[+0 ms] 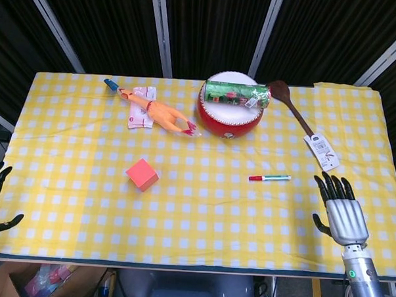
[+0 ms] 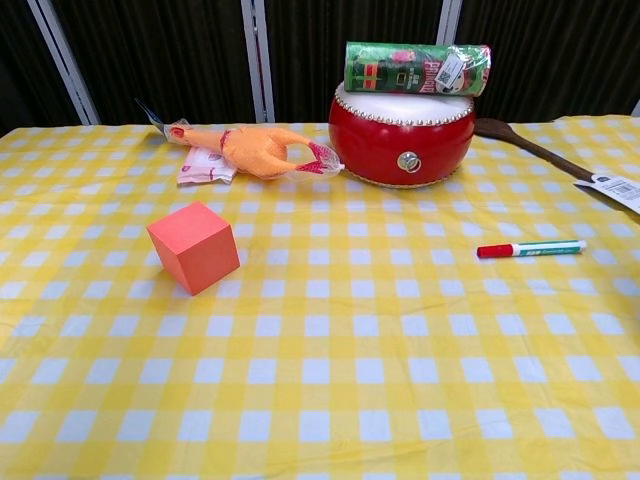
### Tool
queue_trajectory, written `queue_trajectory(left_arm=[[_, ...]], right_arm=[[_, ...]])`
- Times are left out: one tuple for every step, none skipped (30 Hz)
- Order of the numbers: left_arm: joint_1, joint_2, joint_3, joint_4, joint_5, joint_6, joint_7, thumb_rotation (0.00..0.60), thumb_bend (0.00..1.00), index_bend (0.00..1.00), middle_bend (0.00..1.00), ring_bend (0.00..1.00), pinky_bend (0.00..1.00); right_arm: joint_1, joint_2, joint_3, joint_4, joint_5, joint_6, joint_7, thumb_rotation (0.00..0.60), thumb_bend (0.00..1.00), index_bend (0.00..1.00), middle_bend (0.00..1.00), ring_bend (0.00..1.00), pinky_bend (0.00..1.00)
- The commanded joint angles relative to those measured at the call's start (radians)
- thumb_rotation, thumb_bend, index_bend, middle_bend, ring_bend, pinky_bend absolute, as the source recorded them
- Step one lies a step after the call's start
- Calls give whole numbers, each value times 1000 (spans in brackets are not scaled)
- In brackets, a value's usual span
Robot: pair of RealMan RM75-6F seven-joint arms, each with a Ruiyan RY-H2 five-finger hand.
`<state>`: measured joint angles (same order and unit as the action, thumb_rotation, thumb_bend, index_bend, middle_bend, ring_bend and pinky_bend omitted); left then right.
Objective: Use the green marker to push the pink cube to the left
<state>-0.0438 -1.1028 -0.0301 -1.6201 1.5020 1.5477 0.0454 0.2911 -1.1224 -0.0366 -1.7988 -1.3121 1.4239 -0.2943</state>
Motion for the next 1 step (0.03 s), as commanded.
queue_trajectory(left_arm=[[8, -10, -4, 10, 1, 17, 16, 600, 25, 0, 0, 0, 0]], right_arm=[[-79, 12, -51, 62, -85, 78, 93, 600, 405, 0, 0, 0, 0]])
